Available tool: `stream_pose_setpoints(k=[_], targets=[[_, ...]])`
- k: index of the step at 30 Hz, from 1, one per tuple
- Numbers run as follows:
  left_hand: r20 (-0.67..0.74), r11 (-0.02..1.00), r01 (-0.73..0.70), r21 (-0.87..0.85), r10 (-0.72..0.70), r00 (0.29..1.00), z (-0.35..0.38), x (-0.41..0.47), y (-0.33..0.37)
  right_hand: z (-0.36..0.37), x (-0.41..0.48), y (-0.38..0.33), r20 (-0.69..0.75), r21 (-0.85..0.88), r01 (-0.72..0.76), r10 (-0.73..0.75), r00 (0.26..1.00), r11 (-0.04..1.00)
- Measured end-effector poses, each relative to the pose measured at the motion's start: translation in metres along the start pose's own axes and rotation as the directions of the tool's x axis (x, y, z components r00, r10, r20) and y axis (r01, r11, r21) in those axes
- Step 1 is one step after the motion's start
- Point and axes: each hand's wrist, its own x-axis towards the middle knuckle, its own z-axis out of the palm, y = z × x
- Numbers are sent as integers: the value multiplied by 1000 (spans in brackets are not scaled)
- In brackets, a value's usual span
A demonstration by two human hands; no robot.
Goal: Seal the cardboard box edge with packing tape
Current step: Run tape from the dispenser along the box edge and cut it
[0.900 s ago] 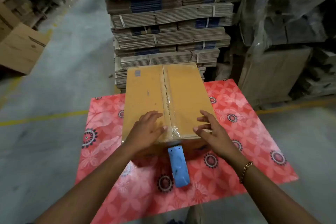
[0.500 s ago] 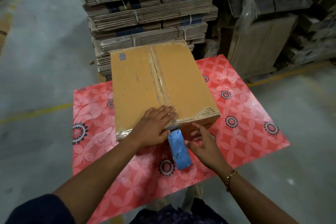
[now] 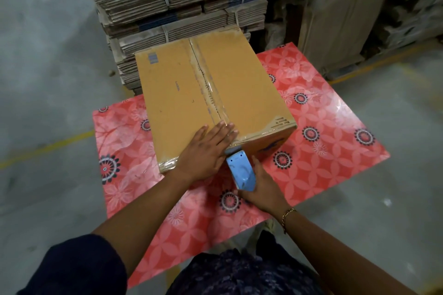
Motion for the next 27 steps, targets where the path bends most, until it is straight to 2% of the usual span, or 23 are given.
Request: stream_pose_setpoints(k=[5,10,18,27], targets=[[-5,1000,5,-5,-5,1000,0,0,0,9,-6,-7,-14,92,12,-10,1000,996],[17,1000,5,10,-5,1000,1,0,-1,8,-29,-5,-13,89,3,-2,1000,996],[-19,999,16,34,-15,1000,7,2,-1,8,-59,-17,-155,51,-1,9,988,999],[-50,999,28,26,-27,998,11,3,-1,-11,-74,-32,-123,116,3,11,992,993]])
